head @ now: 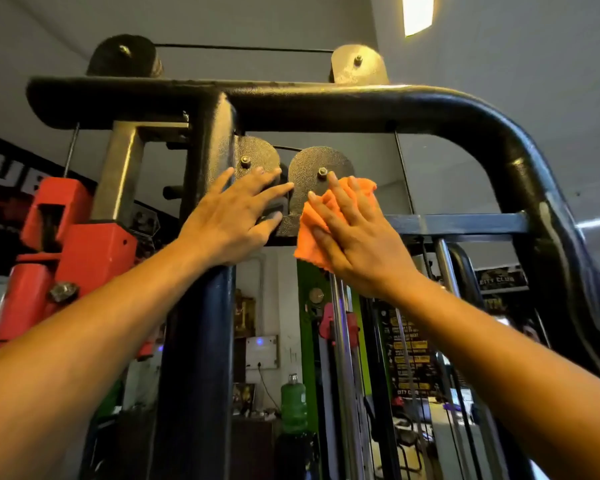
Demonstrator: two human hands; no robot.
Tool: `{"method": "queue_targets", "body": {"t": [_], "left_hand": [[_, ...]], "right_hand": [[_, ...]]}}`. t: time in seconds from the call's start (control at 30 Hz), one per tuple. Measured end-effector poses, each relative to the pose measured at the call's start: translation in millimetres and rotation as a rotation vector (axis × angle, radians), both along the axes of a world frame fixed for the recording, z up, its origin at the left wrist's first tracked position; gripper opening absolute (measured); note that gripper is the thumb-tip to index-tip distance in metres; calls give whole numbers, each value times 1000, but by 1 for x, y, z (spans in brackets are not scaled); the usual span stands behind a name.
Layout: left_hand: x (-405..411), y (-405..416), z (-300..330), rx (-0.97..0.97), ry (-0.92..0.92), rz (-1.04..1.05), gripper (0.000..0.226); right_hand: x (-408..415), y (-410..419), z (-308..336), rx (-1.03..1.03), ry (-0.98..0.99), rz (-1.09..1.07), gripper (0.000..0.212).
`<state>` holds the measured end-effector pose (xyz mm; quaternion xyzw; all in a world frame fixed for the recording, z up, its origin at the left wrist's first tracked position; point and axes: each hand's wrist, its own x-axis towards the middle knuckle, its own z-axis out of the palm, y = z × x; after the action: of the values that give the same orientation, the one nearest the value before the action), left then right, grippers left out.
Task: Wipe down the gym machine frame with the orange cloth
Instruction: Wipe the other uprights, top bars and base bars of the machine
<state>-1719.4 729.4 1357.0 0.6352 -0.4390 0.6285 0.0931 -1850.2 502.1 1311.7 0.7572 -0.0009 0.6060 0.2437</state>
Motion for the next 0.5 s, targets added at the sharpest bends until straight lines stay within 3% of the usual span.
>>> {"method": "queue_targets", "body": {"t": [0.13, 0.3, 0.5], "left_hand": [[-2, 1, -3, 39, -6, -19, 68], [-3, -1, -2, 65, -23, -42, 70], [-13, -24, -16, 132, -60, -59, 69]], "right_hand": [[-25, -29, -11, 70, 10, 12, 66], [-49, -25, 1, 313, -200, 191, 59], [-18, -29, -33, 249, -165, -3, 62]]}}
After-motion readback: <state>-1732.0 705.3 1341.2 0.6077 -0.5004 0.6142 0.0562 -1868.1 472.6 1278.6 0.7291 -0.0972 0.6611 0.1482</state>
